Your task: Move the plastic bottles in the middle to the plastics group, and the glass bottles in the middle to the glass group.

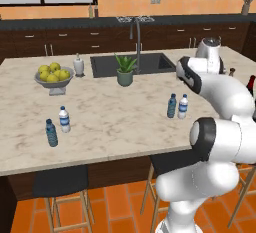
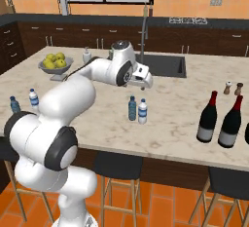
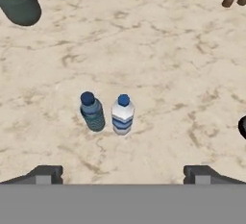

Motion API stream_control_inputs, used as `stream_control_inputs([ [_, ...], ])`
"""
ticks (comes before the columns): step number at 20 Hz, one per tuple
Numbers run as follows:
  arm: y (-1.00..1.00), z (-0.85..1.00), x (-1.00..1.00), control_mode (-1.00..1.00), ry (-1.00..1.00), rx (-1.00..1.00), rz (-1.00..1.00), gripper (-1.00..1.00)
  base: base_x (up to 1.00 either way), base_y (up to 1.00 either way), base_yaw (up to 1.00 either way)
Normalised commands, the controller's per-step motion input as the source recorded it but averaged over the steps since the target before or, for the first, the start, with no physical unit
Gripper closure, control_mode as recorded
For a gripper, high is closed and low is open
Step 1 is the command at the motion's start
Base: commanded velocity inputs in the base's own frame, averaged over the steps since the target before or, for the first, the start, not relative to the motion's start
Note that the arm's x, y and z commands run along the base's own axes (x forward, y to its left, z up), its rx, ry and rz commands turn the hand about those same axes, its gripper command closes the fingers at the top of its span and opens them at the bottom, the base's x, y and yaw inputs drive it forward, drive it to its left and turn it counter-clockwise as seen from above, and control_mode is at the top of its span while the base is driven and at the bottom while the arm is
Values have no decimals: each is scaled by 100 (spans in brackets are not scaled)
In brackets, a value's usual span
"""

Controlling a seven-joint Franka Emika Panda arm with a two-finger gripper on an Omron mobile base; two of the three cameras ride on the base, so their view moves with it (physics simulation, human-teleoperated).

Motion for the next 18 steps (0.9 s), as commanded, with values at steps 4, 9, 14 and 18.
stream_control_inputs([
  [4, -1, -49, 40, -100, 0, 0, 7, -100, 0, 0, 0],
  [9, -6, -36, 22, -100, 0, 0, 11, -100, 0, 0, 0],
  [14, -35, -21, 1, -100, 0, 0, 21, -100, 0, 0, 0],
  [18, -21, -27, 6, -100, 5, 0, 25, -100, 0, 0, 0],
])
